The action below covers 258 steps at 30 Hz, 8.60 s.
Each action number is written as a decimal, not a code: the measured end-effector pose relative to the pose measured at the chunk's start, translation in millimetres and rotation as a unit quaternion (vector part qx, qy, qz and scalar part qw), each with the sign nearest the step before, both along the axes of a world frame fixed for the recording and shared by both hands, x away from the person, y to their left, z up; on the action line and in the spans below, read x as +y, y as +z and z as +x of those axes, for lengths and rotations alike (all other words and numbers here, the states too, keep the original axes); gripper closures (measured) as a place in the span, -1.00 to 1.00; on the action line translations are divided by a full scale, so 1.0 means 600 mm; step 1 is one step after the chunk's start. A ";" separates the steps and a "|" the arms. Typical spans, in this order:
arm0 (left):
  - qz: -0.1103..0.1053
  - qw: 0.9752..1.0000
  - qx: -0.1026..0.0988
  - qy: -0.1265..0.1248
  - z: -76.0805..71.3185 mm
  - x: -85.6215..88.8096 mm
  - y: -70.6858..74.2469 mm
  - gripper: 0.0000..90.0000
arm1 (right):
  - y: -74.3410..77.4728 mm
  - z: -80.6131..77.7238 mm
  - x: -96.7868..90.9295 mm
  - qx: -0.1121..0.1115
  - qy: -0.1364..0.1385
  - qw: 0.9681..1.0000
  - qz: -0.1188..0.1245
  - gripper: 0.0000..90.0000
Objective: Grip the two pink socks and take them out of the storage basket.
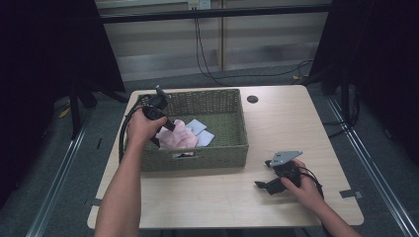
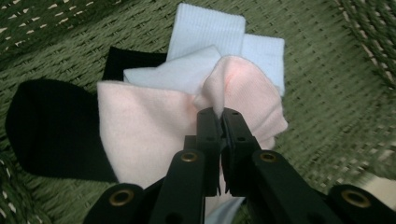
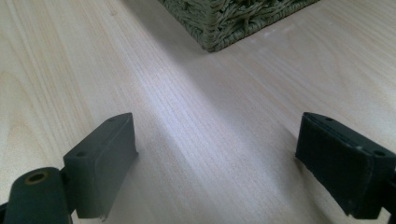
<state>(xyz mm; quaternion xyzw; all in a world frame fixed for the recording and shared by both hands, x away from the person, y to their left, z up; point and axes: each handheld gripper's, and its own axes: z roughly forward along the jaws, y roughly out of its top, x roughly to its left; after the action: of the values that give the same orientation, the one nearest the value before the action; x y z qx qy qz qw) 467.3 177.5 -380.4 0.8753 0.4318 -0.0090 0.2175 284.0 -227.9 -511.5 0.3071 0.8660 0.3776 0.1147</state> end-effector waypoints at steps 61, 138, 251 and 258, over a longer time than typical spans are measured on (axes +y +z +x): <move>-0.054 0.997 -0.009 -0.051 -0.076 0.028 0.203 0.92 | 0.001 0.001 0.000 0.001 0.000 1.000 -0.001 -0.75; -0.071 0.991 -0.054 -0.096 -0.161 -0.015 0.140 0.15 | 0.000 0.000 0.001 0.001 -0.001 1.000 -0.001 -0.75; -0.058 0.998 0.000 0.013 -0.027 -0.019 0.094 0.89 | 0.000 0.002 0.002 0.000 0.004 1.000 0.000 -0.75; -0.060 0.998 0.000 0.006 -0.034 -0.020 0.114 0.89 | 0.000 0.002 0.002 0.000 0.004 1.000 0.000 -0.75</move>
<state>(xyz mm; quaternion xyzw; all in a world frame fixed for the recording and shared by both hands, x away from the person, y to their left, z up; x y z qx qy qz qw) 446.7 165.7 -311.9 0.8581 0.4354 -0.0334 0.2702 285.4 -226.7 -511.4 0.3033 0.8675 0.3778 0.1130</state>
